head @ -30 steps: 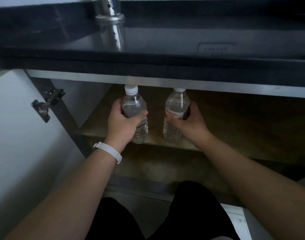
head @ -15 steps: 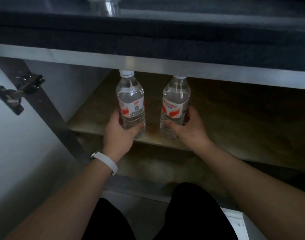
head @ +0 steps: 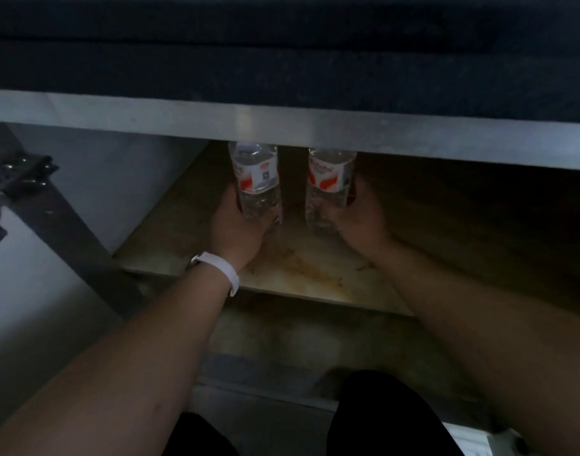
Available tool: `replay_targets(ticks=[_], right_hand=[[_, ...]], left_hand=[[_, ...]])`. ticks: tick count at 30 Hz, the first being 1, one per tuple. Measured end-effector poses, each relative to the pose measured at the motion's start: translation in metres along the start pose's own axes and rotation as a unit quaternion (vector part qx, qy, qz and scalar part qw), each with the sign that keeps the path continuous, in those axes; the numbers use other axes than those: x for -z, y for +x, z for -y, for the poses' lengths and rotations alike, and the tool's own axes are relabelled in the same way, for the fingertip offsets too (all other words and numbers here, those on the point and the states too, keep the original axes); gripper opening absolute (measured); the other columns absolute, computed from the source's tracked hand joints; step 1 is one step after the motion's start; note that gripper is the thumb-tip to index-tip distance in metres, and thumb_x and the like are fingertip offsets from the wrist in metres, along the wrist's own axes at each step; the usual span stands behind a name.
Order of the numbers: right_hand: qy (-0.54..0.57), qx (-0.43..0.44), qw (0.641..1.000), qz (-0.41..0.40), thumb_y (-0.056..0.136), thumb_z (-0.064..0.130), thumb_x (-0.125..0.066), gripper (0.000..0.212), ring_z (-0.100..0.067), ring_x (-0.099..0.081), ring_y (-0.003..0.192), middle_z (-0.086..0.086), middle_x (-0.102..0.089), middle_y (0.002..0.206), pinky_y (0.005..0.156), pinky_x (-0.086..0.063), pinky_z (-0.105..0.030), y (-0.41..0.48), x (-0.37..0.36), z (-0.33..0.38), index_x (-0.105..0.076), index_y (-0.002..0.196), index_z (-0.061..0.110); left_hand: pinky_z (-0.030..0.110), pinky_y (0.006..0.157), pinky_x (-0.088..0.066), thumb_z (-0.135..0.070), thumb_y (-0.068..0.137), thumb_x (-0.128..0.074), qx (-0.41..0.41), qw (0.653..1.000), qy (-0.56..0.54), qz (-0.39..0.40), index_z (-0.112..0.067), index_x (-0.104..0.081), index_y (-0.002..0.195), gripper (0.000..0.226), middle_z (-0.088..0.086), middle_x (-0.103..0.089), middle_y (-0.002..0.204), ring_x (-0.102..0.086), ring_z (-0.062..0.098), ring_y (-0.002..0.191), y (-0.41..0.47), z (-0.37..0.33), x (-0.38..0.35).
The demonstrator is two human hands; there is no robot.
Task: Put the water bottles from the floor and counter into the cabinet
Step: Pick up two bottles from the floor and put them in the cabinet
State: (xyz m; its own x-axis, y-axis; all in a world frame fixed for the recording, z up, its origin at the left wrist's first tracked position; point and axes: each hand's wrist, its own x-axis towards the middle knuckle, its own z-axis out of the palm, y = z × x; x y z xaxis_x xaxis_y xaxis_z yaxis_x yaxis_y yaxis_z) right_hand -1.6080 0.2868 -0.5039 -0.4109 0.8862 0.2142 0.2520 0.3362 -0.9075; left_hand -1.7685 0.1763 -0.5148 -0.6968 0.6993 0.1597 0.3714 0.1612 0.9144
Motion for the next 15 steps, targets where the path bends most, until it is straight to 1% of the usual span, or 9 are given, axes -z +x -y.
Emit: replay_targets(ticks=[3, 5, 6, 7, 9, 10, 11, 13, 15], right_hand=[[0.0, 0.006, 1.0, 0.007, 0.082, 0.024, -0.077, 0.061, 0.011, -0.046, 0.104, 0.015, -0.055, 0.13, 0.066, -0.037, 0.005, 0.006, -0.001, 0.002, -0.048, 0.136, 0.022], [0.0, 0.01, 1.0, 0.013, 0.083, 0.022, -0.077, 0.06, 0.015, -0.044, 0.099, 0.016, -0.053, 0.125, 0.066, -0.035, 0.008, 0.007, -0.001, 0.002, -0.048, 0.136, 0.021], [0.0, 0.011, 1.0, 0.015, 0.083, 0.021, -0.077, 0.061, 0.016, -0.044, 0.098, 0.015, -0.053, 0.126, 0.068, -0.036, 0.007, 0.007, -0.001, 0.001, -0.048, 0.136, 0.02], [-0.001, 0.009, 1.0, 0.016, 0.082, 0.021, -0.077, 0.061, 0.014, -0.046, 0.1, 0.014, -0.054, 0.127, 0.073, -0.039, 0.004, 0.007, -0.001, 0.0, -0.047, 0.136, 0.019], [-0.004, 0.007, 1.0, 0.022, 0.082, 0.023, -0.078, 0.063, 0.005, -0.05, 0.109, 0.008, -0.056, 0.132, 0.088, -0.043, -0.011, 0.006, 0.0, 0.001, -0.047, 0.136, 0.019], [-0.008, 0.008, 1.0, 0.028, 0.082, 0.024, -0.078, 0.061, 0.001, -0.05, 0.112, 0.005, -0.057, 0.134, 0.093, -0.043, -0.017, 0.005, 0.001, 0.003, -0.048, 0.135, 0.019], [-0.014, 0.014, 0.999, 0.035, 0.083, 0.023, -0.077, 0.058, 0.001, -0.05, 0.112, 0.003, -0.058, 0.134, 0.095, -0.043, -0.02, 0.003, 0.003, 0.006, -0.049, 0.134, 0.019], [-0.031, 0.025, 0.998, 0.056, 0.086, 0.022, -0.074, 0.05, 0.003, -0.048, 0.109, 0.005, -0.058, 0.13, 0.092, -0.044, -0.017, -0.003, 0.007, 0.011, -0.052, 0.131, 0.021], [-0.047, 0.02, 0.996, 0.075, 0.088, 0.025, -0.072, 0.049, 0.004, -0.048, 0.11, 0.012, -0.056, 0.126, 0.08, -0.037, -0.005, -0.012, 0.011, 0.017, -0.051, 0.132, 0.024]], left_hand=[[0.026, 0.097, -0.036, -0.033, 0.087, -0.077, -0.006, 1.0, 0.006, 0.007, -0.03, -0.049, 0.141, 0.061, -0.007, -0.057, 0.144, -0.053, 0.016, 0.133, 0.006, 0.002, -0.002], [0.027, 0.098, -0.036, -0.032, 0.086, -0.078, -0.002, 1.0, 0.003, 0.009, -0.03, -0.047, 0.143, 0.064, -0.007, -0.056, 0.145, -0.052, 0.017, 0.133, 0.006, 0.002, -0.003], [0.027, 0.098, -0.036, -0.032, 0.087, -0.078, 0.0, 1.0, 0.002, 0.011, -0.03, -0.046, 0.143, 0.064, -0.006, -0.056, 0.145, -0.052, 0.017, 0.133, 0.005, 0.002, -0.002], [0.027, 0.097, -0.036, -0.032, 0.088, -0.077, 0.0, 1.0, 0.004, 0.014, -0.03, -0.046, 0.143, 0.063, -0.006, -0.056, 0.145, -0.052, 0.017, 0.133, 0.005, 0.001, -0.002], [0.028, 0.095, -0.036, -0.034, 0.091, -0.074, -0.007, 0.999, 0.021, 0.027, -0.029, -0.049, 0.141, 0.056, -0.004, -0.056, 0.144, -0.053, 0.019, 0.132, 0.003, -0.002, -0.002], [0.028, 0.094, -0.036, -0.035, 0.092, -0.072, -0.016, 0.999, 0.034, 0.034, -0.03, -0.05, 0.139, 0.052, -0.003, -0.057, 0.143, -0.054, 0.019, 0.131, 0.003, -0.004, -0.001], [0.029, 0.094, -0.037, -0.035, 0.093, -0.071, -0.026, 0.998, 0.047, 0.04, -0.03, -0.052, 0.138, 0.049, -0.003, -0.058, 0.141, -0.055, 0.02, 0.129, 0.002, -0.005, -0.001], [0.03, 0.093, -0.039, -0.037, 0.094, -0.069, -0.03, 0.996, 0.061, 0.05, -0.032, -0.053, 0.135, 0.044, -0.005, -0.06, 0.138, -0.056, 0.019, 0.127, 0.0, -0.006, 0.003], [0.032, 0.094, -0.042, -0.04, 0.093, -0.069, -0.021, 0.997, 0.058, 0.051, -0.034, -0.053, 0.136, 0.047, -0.008, -0.061, 0.136, -0.058, 0.016, 0.125, -0.006, -0.008, 0.01]])
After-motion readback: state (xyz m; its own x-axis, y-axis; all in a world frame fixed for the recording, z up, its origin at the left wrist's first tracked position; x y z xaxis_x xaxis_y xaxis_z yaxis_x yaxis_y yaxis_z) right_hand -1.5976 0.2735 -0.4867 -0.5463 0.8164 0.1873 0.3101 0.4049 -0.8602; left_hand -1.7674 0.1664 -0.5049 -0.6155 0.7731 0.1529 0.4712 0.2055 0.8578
